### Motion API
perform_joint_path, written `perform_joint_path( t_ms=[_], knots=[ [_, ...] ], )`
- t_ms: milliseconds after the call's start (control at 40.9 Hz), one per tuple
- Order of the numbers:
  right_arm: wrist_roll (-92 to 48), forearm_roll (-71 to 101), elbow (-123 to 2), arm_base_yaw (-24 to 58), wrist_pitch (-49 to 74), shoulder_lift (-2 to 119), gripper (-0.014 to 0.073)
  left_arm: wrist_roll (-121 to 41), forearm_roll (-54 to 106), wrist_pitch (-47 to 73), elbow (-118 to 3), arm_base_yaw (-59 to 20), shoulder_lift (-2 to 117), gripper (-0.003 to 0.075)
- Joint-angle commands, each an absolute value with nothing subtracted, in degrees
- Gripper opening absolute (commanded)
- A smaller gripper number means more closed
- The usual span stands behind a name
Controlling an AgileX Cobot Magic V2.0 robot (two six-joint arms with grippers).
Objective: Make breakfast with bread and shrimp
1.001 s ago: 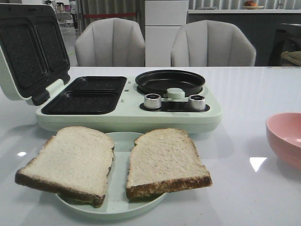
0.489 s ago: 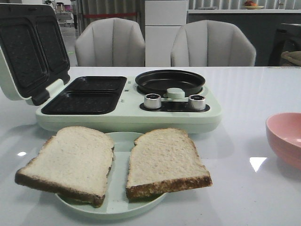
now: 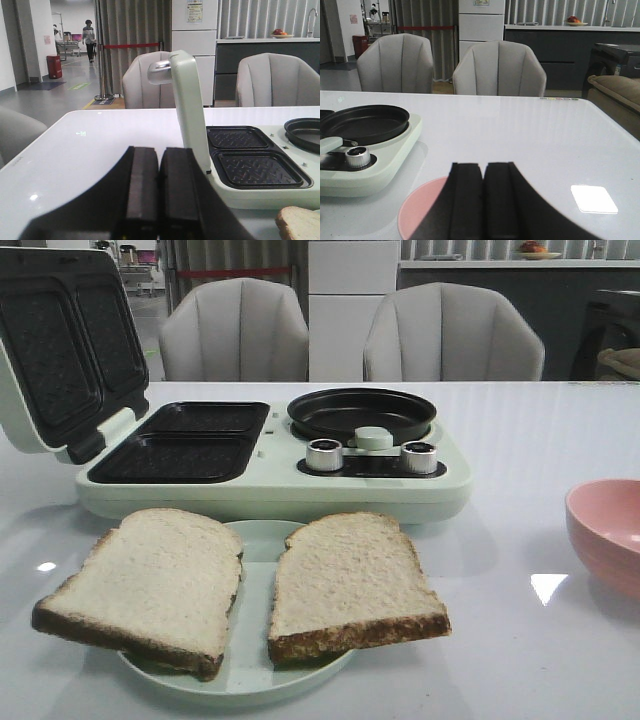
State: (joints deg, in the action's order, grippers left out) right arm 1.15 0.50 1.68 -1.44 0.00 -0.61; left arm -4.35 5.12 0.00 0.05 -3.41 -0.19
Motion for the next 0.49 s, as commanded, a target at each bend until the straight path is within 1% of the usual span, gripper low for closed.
perform_joint_path(
  t_ms=[0,73,147,318,464],
  knots=[
    [0.97,0.0,0.52,-1.59,-5.67,-1.76,0.0046,-3.86,5.57,-5.99,1.73,-3.79,-1.2,0.0098],
    [0.97,0.31,-0.84,-1.59,-5.2,-1.76,0.0046,-3.86,5.68,-7.23,0.75,-3.79,-1.2,0.0098],
    [0.97,1.28,-4.34,-1.59,-2.89,-1.76,0.0046,-3.86,7.69,-5.69,-2.47,-3.79,-1.2,0.0098],
    [0.97,1.52,-16.51,-1.59,8.71,0.26,0.0046,-3.86,7.44,2.04,-14.47,-3.79,0.22,0.0098],
    [0.97,1.64,-27.19,-1.59,19.04,6.92,0.0046,-3.86,7.44,8.26,-25.83,-3.67,5.99,0.0098]
  ],
)
